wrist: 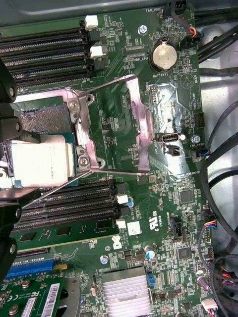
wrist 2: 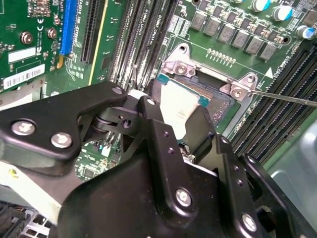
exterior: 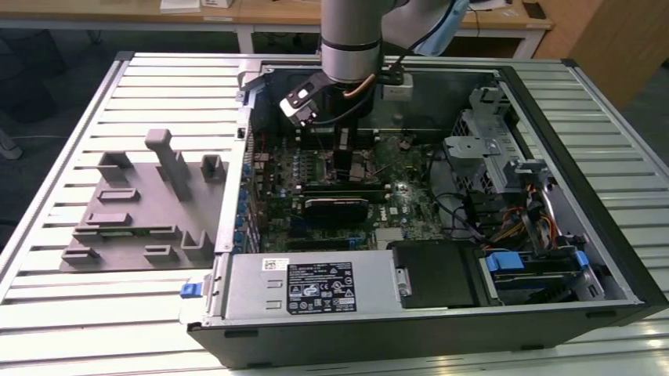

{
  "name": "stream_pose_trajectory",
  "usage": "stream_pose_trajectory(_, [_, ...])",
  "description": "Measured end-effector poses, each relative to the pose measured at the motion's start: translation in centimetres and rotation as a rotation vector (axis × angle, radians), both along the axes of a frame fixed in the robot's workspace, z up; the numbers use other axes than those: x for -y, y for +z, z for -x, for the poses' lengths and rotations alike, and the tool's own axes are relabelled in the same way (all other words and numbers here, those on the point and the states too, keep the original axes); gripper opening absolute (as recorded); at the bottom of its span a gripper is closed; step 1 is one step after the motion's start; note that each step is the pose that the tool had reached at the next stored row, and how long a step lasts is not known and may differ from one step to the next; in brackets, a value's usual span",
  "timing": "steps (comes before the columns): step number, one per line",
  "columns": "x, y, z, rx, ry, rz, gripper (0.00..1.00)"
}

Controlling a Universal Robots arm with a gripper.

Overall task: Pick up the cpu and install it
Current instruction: 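Place the cpu into insertion slot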

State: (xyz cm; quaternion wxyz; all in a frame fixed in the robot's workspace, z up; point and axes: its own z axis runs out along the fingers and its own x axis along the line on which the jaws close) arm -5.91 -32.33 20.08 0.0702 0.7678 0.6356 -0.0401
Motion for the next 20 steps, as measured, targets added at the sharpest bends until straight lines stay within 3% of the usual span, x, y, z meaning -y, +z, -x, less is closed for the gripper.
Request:
stream_pose_trajectory(14, [-0.01, 0.53, -0.01, 0.0002, 0.000, -0.0023, 0.48])
stream_pose_trajectory(20, [-0.01, 0.55, -0.01, 0.0002, 0.000, -0.0023, 0.65])
